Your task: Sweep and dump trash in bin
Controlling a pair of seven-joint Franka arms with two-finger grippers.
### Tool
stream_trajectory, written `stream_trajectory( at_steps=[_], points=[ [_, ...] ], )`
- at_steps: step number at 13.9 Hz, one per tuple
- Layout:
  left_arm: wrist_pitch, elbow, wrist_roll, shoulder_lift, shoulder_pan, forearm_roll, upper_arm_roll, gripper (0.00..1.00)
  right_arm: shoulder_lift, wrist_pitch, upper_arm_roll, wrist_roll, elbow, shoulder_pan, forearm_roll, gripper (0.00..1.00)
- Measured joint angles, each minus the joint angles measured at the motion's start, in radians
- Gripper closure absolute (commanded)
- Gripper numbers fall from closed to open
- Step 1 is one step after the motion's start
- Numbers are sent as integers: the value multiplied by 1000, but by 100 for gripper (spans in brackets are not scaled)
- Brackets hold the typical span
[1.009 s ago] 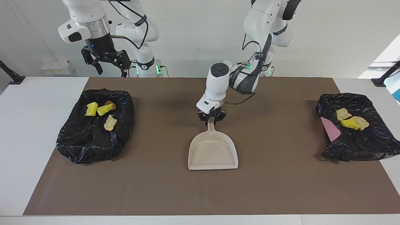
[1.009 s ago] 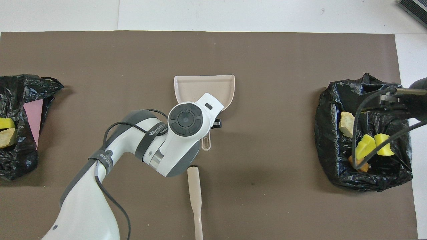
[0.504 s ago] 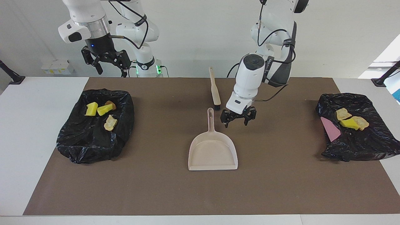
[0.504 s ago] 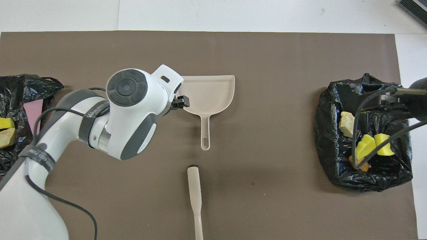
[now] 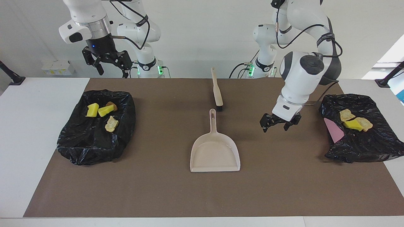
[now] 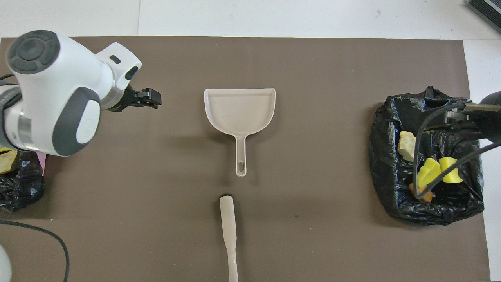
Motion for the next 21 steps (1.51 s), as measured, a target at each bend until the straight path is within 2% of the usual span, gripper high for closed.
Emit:
stream_trajectory(
  at_steps=[5, 8, 21],
  points=[
    [-84, 6, 196, -79, 128, -22, 4, 0, 0, 0, 0, 0, 0, 0, 0, 0],
    [-108, 6, 224, -109, 172, -23, 7, 0, 0, 0, 0, 0, 0, 0, 0, 0],
    [-174, 15, 225, -117, 185, -23, 3, 0, 0, 0, 0, 0, 0, 0, 0, 0]
  ],
)
